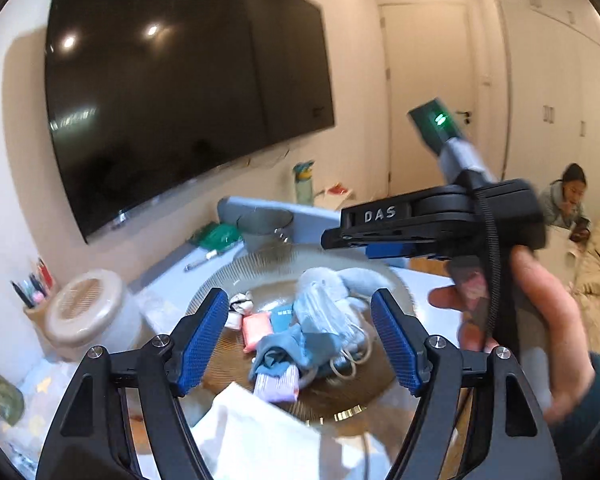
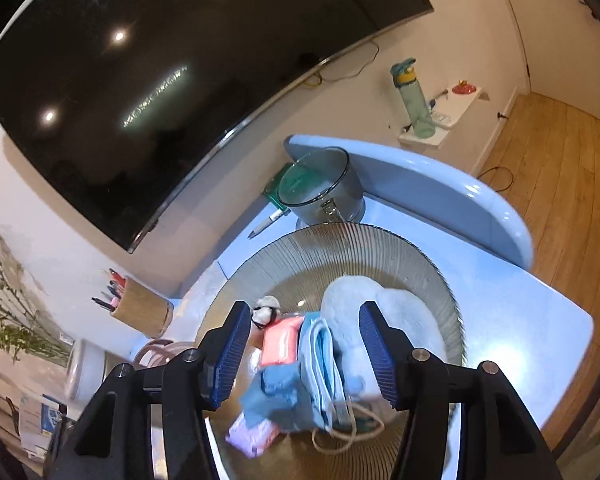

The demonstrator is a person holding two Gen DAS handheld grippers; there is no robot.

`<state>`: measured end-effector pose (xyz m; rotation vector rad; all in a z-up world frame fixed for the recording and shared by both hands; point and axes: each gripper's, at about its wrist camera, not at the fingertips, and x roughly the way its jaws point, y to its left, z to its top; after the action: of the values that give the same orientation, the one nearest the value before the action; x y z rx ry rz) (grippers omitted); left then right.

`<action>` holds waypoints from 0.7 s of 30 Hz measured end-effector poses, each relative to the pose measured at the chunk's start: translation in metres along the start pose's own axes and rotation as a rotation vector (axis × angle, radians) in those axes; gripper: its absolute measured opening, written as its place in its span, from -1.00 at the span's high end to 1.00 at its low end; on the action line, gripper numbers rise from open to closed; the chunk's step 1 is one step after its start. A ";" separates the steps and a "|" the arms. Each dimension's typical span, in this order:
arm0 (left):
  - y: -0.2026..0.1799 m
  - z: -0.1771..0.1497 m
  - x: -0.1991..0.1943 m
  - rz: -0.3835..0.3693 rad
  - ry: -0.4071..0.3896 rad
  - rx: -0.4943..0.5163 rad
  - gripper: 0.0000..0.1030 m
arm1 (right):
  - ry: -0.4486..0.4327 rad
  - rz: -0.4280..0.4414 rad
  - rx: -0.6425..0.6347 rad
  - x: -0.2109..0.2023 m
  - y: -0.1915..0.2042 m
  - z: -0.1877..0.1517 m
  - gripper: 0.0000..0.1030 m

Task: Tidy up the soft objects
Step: 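Drop both items onto the glass plate and open both tools, then move both tools back over the table above the white plush bear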

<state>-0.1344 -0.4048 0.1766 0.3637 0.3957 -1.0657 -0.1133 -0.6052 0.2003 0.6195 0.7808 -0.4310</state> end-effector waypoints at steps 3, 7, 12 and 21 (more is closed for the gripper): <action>0.000 -0.004 -0.039 0.022 -0.035 0.033 -0.41 | -0.021 0.025 0.014 -0.018 0.001 -0.014 -0.08; 0.016 -0.015 -0.089 0.041 -0.064 0.013 -0.41 | -0.059 0.057 -0.009 -0.042 0.013 -0.032 -0.09; 0.054 -0.035 -0.147 0.140 -0.084 -0.038 -0.41 | -0.065 0.120 -0.092 -0.064 0.045 -0.059 -0.10; 0.140 -0.082 -0.235 0.531 -0.060 -0.161 -0.41 | -0.007 0.341 -0.401 -0.077 0.167 -0.132 -0.16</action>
<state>-0.1208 -0.1252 0.2316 0.2709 0.3044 -0.5213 -0.1357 -0.3846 0.2451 0.3636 0.7117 0.0390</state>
